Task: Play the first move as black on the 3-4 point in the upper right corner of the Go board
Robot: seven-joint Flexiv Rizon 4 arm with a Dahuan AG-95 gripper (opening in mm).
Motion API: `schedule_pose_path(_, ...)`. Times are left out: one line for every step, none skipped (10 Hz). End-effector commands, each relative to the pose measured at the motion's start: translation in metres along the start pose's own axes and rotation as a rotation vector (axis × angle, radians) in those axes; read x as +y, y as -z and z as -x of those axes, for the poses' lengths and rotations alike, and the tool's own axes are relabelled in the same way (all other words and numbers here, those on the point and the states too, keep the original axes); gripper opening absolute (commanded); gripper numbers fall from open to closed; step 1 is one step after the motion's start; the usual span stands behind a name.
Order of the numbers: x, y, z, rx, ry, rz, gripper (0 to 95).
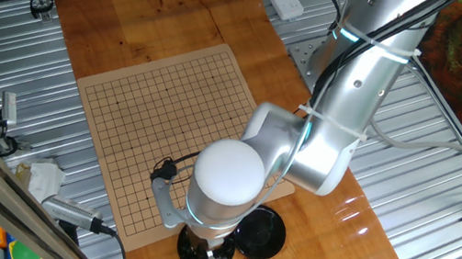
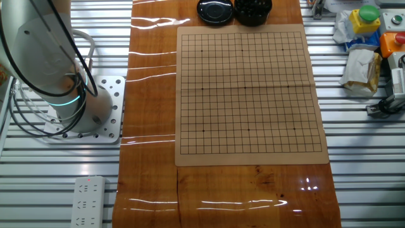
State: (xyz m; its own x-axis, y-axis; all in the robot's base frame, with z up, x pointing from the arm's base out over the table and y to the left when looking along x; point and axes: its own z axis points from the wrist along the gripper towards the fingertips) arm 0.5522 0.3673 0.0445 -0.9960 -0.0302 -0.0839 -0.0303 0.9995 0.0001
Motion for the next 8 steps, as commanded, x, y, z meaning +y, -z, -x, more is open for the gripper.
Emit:
schedule_pose_path(0.0006, 0.0028, -0.0003, 0.001, 0.001, 0.001, 0.0)
schedule_pose_path(0.0009, 0.005, -0.0004, 0.001, 0.004, 0.0, 0.0)
schedule_pose_path(0.001, 0.0054, -0.0005, 0.001, 0.007, 0.0, 0.0)
schedule_pose_path(0.0009, 0.0054, -0.0005, 0.0, 0.01, 0.002, 19.0)
schedule_pose_path(0.001, 0.0055, -0.0005, -0.001, 0.013, 0.004, 19.0)
schedule_pose_path(0.0009, 0.0054, -0.0006, -0.001, 0.015, 0.004, 19.0)
schedule_pose_path(0.0014, 0.005, -0.0014, -0.001, 0.019, 0.005, 38.0)
schedule_pose_path(0.0018, 0.0044, -0.0023, 0.0, 0.019, 0.005, 38.0)
